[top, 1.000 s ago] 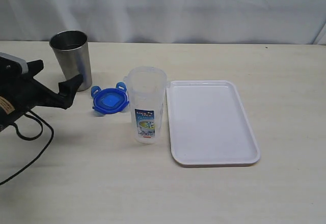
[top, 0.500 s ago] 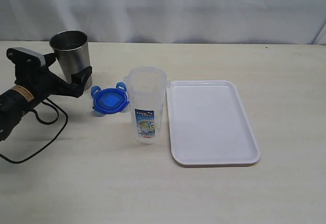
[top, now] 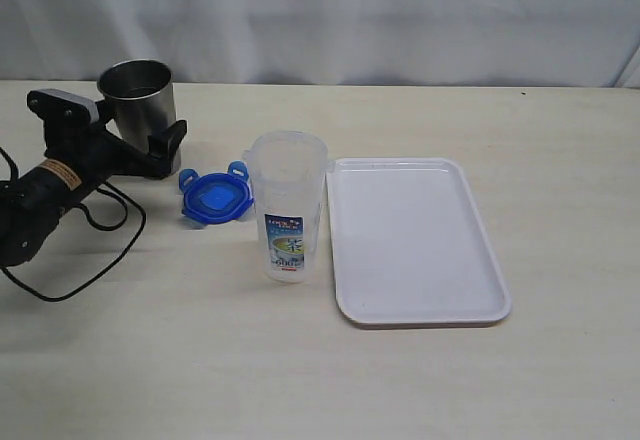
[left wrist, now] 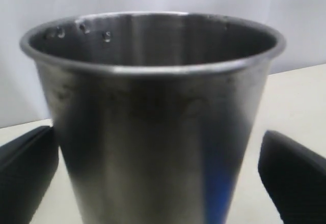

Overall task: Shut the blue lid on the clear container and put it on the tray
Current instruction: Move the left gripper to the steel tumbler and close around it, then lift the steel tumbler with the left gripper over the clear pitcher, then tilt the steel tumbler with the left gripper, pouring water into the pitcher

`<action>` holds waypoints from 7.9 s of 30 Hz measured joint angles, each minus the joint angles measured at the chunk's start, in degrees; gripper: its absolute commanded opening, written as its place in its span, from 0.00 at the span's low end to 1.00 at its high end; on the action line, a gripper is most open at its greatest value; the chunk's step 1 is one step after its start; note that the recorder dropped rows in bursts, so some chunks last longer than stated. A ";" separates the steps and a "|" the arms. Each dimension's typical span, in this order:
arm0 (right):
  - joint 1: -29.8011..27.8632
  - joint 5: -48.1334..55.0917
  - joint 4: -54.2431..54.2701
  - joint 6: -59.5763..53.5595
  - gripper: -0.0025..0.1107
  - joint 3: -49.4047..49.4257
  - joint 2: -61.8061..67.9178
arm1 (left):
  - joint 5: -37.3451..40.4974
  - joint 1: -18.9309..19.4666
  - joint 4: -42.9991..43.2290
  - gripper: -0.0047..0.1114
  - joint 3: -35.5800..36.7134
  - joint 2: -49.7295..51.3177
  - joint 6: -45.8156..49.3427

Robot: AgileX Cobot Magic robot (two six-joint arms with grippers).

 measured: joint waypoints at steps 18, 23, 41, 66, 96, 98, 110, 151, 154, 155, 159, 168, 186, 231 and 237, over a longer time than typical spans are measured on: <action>0.00 0.00 0.00 0.00 0.06 0.00 0.00 | 0.00 0.00 0.00 0.91 -2.00 0.25 -0.21; 0.00 0.00 0.00 0.00 0.06 0.00 0.00 | 0.00 0.00 0.00 0.91 -2.05 0.25 -0.21; 0.00 0.00 0.00 0.00 0.06 0.00 0.00 | 0.00 0.00 0.00 0.91 -3.78 0.25 -2.77; 0.00 0.00 0.00 0.00 0.06 0.00 0.00 | 0.00 -0.12 0.32 0.17 -3.78 0.25 -2.98; 0.00 0.00 0.00 0.00 0.06 0.00 0.00 | 4.35 -0.02 9.99 0.04 -3.79 -3.10 -7.68; 0.00 0.00 0.00 0.00 0.06 0.00 0.00 | 4.35 -0.02 10.11 0.04 -3.69 -3.84 -7.68; 0.00 0.00 0.00 0.00 0.06 0.00 0.00 | 4.43 -0.99 10.92 0.04 -3.69 -8.64 -9.00; 0.00 0.00 0.00 0.00 0.06 0.00 0.00 | 10.75 -15.59 14.33 0.04 -4.99 -15.11 3.01; 0.00 0.00 0.00 0.00 0.06 0.00 0.00 | 10.75 -15.72 14.97 0.04 -4.99 -15.11 3.58; 0.00 0.00 0.00 0.00 0.06 0.00 0.00 | 10.75 -15.72 15.10 0.04 -4.99 -15.11 3.69; 0.00 0.00 0.00 0.00 0.06 0.00 0.00 | 10.58 -15.72 15.37 0.04 -4.99 -15.11 3.83; 0.00 0.00 0.00 0.00 0.06 0.00 0.00 | 7.02 -15.72 15.83 0.04 -4.99 -15.59 3.52; 0.00 0.00 0.00 0.00 0.06 0.00 0.00 | 8.61 -13.92 23.76 0.04 -4.99 -20.49 0.78; 0.00 0.00 0.00 0.00 0.06 0.00 0.00 | 4.31 -8.41 41.29 0.04 -0.37 -22.46 10.76; 0.00 0.00 0.00 0.00 0.06 0.00 0.00 | 4.31 -8.41 41.29 0.04 -0.37 -22.46 12.75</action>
